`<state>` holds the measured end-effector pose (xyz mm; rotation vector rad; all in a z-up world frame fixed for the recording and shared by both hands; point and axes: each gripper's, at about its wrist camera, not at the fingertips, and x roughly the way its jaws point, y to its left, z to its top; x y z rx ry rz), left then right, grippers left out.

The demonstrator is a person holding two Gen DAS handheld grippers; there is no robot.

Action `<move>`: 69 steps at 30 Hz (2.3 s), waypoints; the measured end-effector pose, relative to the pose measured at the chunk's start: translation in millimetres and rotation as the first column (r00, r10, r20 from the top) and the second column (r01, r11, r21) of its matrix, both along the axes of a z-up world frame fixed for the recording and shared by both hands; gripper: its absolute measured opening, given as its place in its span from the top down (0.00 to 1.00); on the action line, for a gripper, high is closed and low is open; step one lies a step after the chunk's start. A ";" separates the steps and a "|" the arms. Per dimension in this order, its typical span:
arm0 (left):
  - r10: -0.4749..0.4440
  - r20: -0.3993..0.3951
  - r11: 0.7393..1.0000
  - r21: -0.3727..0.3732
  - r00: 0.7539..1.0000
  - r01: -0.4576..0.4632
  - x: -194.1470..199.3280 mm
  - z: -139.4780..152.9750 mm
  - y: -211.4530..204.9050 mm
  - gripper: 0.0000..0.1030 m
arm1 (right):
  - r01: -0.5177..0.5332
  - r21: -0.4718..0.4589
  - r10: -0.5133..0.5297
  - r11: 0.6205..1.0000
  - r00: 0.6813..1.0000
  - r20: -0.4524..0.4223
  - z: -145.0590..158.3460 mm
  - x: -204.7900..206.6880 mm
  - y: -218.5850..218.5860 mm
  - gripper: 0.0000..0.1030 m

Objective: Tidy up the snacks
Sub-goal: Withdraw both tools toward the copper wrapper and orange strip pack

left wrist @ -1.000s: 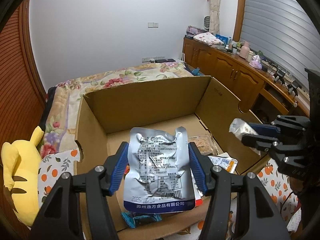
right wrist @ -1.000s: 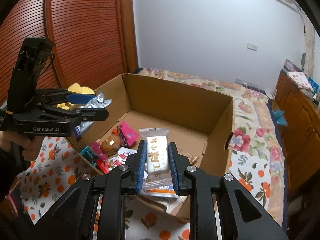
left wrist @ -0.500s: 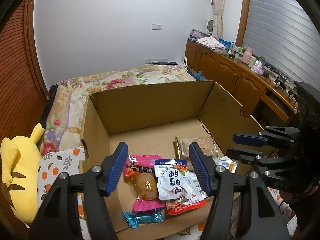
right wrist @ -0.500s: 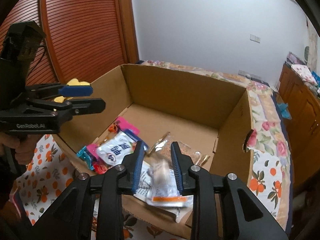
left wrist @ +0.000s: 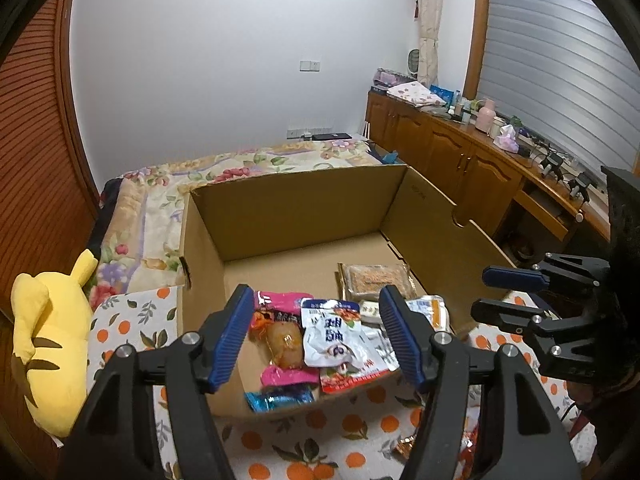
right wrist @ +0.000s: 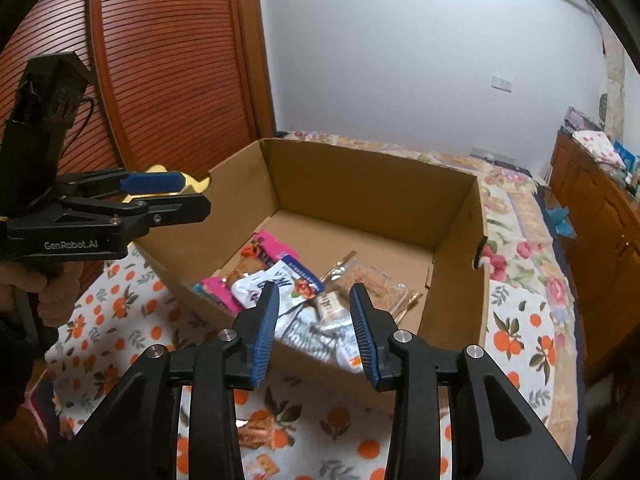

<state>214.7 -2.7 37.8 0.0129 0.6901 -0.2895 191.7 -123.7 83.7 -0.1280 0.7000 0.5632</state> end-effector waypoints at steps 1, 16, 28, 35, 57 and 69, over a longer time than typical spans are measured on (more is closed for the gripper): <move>0.000 0.006 1.000 -0.002 1.000 0.000 -5.0 1.1 -0.3 0.33 | 0.002 0.003 -0.002 1.000 1.000 0.003 1.6 -5.0 -0.2 0.63; -0.049 0.015 0.999 -0.010 0.999 0.049 -62.8 -10.3 -14.0 0.22 | 0.030 0.015 -0.030 0.999 0.999 -0.023 -12.4 -70.6 -5.5 0.50; -0.090 -0.035 0.996 0.004 0.995 0.090 -90.7 -44.2 -29.5 0.22 | 0.064 -0.011 -0.065 0.998 0.991 -0.117 -59.3 -108.4 -12.3 0.46; -0.108 -0.054 0.994 0.001 0.993 0.109 -98.9 -57.7 -35.4 0.22 | 0.072 -0.007 -0.072 0.997 0.985 -0.160 -73.3 -121.9 -14.3 0.46; -0.109 -0.123 0.994 -0.006 0.986 0.109 -97.6 -96.3 -32.4 0.22 | 0.076 0.022 -0.067 0.997 0.959 -0.276 -112.7 -125.4 -5.3 0.45; -0.106 -0.137 0.994 0.002 0.985 0.107 -91.8 -103.4 -30.4 0.22 | 0.048 -0.035 -0.056 0.998 0.965 -0.256 -118.8 -119.8 20.2 0.44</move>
